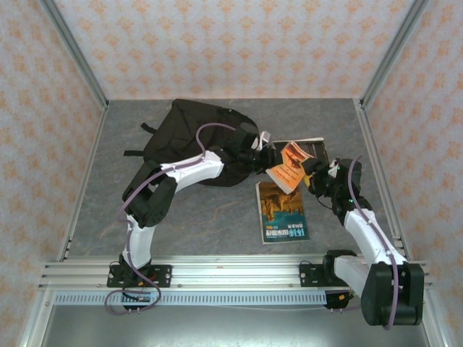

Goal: Pack the student bag

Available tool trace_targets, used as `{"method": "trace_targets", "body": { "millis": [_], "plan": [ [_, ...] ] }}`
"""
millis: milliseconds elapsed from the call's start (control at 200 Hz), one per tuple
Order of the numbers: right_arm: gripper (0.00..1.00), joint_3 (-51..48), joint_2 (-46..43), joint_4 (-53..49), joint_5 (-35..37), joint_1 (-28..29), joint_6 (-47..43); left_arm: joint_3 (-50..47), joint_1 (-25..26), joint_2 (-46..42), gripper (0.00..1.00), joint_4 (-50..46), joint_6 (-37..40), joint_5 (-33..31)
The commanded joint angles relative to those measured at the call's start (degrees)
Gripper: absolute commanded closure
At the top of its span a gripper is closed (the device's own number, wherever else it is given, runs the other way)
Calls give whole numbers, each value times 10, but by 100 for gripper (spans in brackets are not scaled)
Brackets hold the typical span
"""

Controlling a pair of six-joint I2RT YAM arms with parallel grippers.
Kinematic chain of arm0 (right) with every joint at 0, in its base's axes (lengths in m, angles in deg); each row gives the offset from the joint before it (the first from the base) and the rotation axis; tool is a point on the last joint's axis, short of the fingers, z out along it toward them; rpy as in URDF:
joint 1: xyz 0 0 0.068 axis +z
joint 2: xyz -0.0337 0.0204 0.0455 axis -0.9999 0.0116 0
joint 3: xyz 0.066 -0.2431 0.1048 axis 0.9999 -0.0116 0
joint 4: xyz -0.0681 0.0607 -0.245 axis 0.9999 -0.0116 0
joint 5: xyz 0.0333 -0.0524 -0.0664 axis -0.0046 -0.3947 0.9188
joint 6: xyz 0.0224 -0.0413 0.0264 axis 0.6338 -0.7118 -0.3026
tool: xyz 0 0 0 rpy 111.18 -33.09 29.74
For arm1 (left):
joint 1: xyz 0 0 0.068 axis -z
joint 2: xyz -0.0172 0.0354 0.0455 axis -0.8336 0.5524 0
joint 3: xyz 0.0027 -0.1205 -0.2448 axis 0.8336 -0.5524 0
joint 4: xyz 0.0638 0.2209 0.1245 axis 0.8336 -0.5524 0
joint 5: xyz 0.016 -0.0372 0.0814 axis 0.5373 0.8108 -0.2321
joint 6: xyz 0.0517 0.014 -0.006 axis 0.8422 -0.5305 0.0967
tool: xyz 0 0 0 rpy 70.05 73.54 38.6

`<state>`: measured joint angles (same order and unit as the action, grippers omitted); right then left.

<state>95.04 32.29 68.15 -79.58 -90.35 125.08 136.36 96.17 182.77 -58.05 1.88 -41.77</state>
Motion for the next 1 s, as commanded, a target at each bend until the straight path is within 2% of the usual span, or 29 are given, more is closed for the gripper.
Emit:
{"method": "trace_targets", "body": {
  "millis": [0,155,225,280,370,480,621,681,786,846,996],
  "plan": [
    [28,47,-28,-103,52,4,-63,-16,-1,-49,100,25,-2,-36],
    [15,62,-46,-114,61,4,-72,-38,-2,-88,100,64,0,-53],
    [9,99,-40,-155,69,4,-123,-21,-2,-97,100,13,45,-44],
    [8,136,-33,-203,86,9,-177,-15,-2,-113,100,-44,91,-46],
    [8,174,-43,-243,131,30,-233,-47,-2,-173,100,-85,151,-69],
    [9,167,-62,-215,144,48,-227,-32,-1,-242,100,-237,259,-150],
    [12,194,-50,-212,135,56,-218,44,-1,-291,100,-437,407,-315],
    [12,209,-40,-213,121,63,-211,62,-1,-313,100,-472,451,-366],
    [13,224,-22,-193,77,69,-186,68,-1,-353,100,-478,513,-424],
    [14,231,-12,-177,48,72,-178,81,-2,-360,100,-486,544,-417],
    [12,229,-2,-119,6,114,-206,152,-1,-325,100,-594,616,-293]
  ]
}}
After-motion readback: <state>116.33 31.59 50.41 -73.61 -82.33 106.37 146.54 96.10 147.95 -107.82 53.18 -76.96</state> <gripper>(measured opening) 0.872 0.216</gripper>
